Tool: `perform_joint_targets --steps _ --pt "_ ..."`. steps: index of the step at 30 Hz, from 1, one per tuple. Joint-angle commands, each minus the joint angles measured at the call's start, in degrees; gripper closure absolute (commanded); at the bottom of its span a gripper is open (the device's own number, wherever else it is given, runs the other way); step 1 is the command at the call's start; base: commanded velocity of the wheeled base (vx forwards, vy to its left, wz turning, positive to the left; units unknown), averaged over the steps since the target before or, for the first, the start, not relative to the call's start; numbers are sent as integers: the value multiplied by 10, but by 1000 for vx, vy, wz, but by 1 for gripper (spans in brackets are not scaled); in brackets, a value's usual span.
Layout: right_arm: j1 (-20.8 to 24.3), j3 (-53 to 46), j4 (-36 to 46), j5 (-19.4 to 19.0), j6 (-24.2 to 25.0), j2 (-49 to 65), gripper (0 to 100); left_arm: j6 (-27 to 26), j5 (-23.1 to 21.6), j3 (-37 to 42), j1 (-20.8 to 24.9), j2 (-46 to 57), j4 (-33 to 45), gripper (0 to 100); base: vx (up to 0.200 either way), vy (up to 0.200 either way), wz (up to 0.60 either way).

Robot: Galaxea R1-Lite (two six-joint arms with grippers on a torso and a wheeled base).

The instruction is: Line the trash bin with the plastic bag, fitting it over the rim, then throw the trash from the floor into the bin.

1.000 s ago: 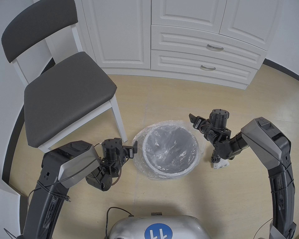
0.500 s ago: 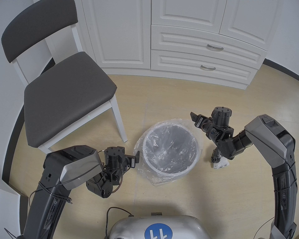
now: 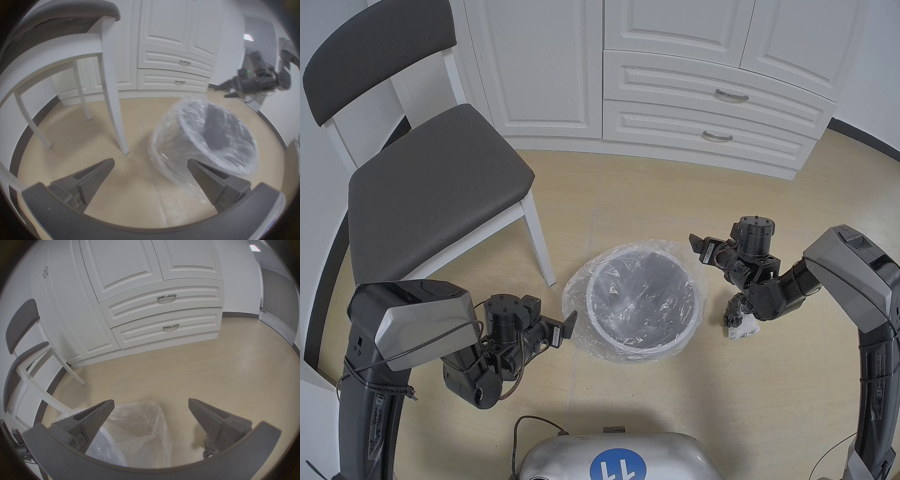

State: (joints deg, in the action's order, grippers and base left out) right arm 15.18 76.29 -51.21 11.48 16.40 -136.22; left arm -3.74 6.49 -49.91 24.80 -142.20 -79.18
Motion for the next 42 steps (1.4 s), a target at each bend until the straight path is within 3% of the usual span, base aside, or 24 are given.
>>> perform_joint_targets --steps 1,11,19,28,33,39,42 --pt "-3 -19 -1 -2 -15 8 0 -70 -94 100 -2 31 -49 0 0 0 0" --pt "-12 -24 1 -16 -21 3 0 -79 -111 66 15 -66 -84 0 0 0 0" --pt "-17 -10 1 -16 -22 -19 0 -39 -86 -73 22 -134 -68 0 0 0 0" --pt "-23 12 1 -16 -36 -69 0 -38 -84 -108 14 -131 24 0 0 0 0" --pt "-29 18 2 -23 -37 -81 0 -39 -87 -143 9 -115 124 0 0 0 0" --pt "-30 18 2 -25 -37 -79 0 -41 -82 -142 7 -113 132 0 0 0 0" --pt "-32 13 2 -26 -37 -73 0 -37 -86 -92 7 -84 106 0 0 0 0"
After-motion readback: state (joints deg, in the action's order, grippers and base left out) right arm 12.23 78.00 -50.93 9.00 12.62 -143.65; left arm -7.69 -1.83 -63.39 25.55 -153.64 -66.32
